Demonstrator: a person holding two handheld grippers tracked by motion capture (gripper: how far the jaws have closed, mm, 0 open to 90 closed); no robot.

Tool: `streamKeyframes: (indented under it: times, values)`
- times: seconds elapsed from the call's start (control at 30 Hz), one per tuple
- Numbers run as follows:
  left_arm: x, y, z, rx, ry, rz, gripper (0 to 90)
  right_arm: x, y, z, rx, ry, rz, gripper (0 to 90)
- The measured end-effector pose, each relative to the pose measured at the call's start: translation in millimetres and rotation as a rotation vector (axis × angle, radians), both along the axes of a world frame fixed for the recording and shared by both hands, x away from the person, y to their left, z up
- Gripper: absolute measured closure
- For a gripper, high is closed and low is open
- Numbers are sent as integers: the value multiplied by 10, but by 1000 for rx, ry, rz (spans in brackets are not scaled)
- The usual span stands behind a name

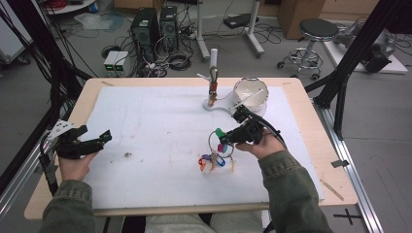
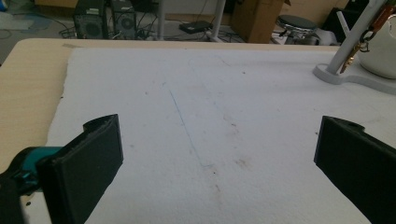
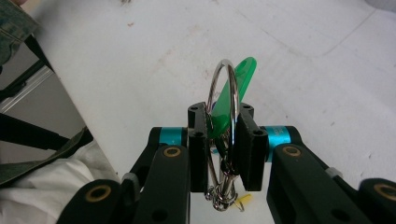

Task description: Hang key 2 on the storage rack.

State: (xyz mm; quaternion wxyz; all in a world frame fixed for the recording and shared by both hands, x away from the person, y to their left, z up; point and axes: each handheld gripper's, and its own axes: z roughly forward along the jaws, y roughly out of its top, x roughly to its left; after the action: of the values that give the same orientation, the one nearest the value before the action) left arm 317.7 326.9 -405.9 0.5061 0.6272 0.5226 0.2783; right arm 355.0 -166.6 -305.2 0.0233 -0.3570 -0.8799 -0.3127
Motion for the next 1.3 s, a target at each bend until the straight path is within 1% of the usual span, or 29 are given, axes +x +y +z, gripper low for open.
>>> streamKeyframes:
  times: [0.17,0.23,0.4,0.5,0.63,0.7,0.8,0.93,1.0,1.1,1.2,1.3]
  values:
    - [2,-6,0,-4,-1,-3,17,27,97,98,2,-22,21,772]
    - [2,-6,1,-8,-1,-5,17,44,137,137,11,-27,32,772]
    - [0,-4,4,-16,-3,-6,17,80,248,229,14,-40,49,772]
    - [-1,-4,6,-21,-5,-7,17,102,302,272,29,-46,64,772]
    - [-8,-3,12,-22,-6,-12,17,126,356,315,35,-57,77,772]
    - [-12,-6,15,-29,-9,-11,17,141,380,344,40,-63,86,772]
    - [-21,-10,25,-35,-14,-15,17,155,410,390,52,-66,84,772]
    - [-19,-22,50,-58,-25,-20,17,171,463,450,54,-72,96,772]
    - [-21,-31,69,-76,-35,-25,17,183,490,474,54,-75,105,772]
    - [-24,-72,121,-59,-45,-40,17,205,537,508,56,-77,110,772]
    - [-23,-118,173,-82,-62,-68,17,236,593,544,58,-86,118,772]
    - [-10,-168,227,-85,-63,-89,17,257,650,585,64,-90,134,772]
